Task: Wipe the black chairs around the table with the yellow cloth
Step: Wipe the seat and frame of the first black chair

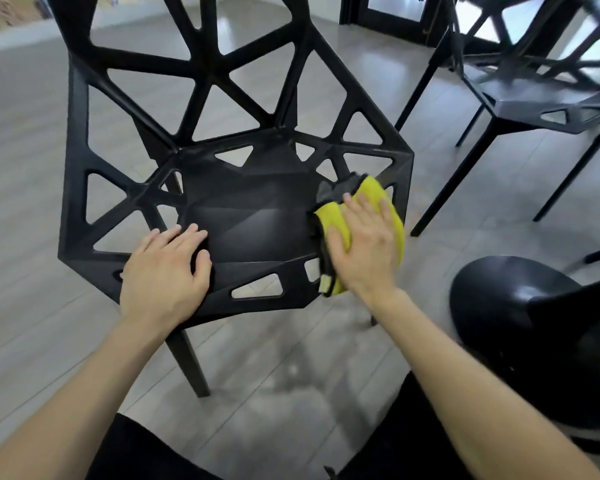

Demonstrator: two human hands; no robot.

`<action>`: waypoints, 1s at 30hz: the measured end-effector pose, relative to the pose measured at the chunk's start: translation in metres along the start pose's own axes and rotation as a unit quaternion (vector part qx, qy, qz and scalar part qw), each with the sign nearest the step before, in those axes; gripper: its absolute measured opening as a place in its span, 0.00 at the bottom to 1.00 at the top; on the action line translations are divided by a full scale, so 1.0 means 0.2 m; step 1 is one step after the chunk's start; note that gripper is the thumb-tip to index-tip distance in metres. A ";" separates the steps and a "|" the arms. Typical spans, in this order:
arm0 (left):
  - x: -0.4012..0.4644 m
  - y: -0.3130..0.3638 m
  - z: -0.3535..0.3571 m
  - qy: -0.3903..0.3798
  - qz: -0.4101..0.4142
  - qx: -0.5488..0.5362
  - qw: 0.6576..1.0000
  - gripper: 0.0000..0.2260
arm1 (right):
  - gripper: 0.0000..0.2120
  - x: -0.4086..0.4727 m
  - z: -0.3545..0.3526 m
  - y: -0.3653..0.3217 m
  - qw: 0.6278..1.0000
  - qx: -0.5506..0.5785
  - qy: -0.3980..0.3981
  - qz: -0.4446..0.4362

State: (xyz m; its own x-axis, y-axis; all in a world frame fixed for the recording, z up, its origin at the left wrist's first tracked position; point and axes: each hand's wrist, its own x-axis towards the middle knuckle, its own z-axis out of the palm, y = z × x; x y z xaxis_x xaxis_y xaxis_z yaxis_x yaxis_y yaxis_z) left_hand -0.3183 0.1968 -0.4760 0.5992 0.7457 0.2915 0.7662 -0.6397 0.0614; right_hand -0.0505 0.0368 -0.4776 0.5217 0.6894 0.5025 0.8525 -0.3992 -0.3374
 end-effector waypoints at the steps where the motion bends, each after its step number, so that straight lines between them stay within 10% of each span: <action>1: 0.00 0.00 0.00 -0.002 -0.003 0.001 1.000 0.24 | 0.22 -0.08 0.03 -0.21 0.999 0.026 -0.015 -0.038; 6: 0.00 -0.07 0.00 -0.027 0.036 0.004 0.999 0.28 | 0.27 -0.21 0.10 -0.60 0.942 0.071 -0.176 -0.275; 12: -0.01 -0.01 -0.01 -0.011 0.010 -0.010 1.000 0.25 | 0.34 0.61 0.07 0.10 0.915 -0.205 -0.309 -0.159; 15: -0.01 -0.02 -0.01 -0.010 0.009 -0.006 1.000 0.25 | 0.36 0.46 0.12 -0.17 0.940 -0.159 -0.286 -0.095; 18: 0.01 -0.03 -0.01 -0.011 0.025 0.008 1.000 0.23 | 0.43 0.05 0.10 -0.49 0.938 -0.054 -0.270 -0.213; 21: 0.01 -0.03 -0.02 -0.020 0.031 0.009 0.999 0.23 | 0.36 0.04 0.02 -0.32 0.926 -0.018 -0.253 -0.282; 26: 0.00 -0.04 0.00 -0.020 0.026 -0.004 0.999 0.24 | 0.34 0.49 -0.14 0.43 0.963 -0.187 -0.174 -0.086; 30: 0.00 -0.03 0.00 -0.029 0.028 0.005 0.999 0.24 | 0.25 0.23 0.00 0.05 0.979 -0.063 -0.125 -0.148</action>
State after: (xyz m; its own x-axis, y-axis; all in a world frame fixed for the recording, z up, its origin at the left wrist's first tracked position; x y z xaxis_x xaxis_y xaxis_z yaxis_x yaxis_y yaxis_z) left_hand -0.3221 0.2004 -0.4761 0.6539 0.7179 0.2387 0.7328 -0.6795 0.0363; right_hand -0.0181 0.0651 -0.4576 0.2406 0.9063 0.3474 0.9706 -0.2203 -0.0974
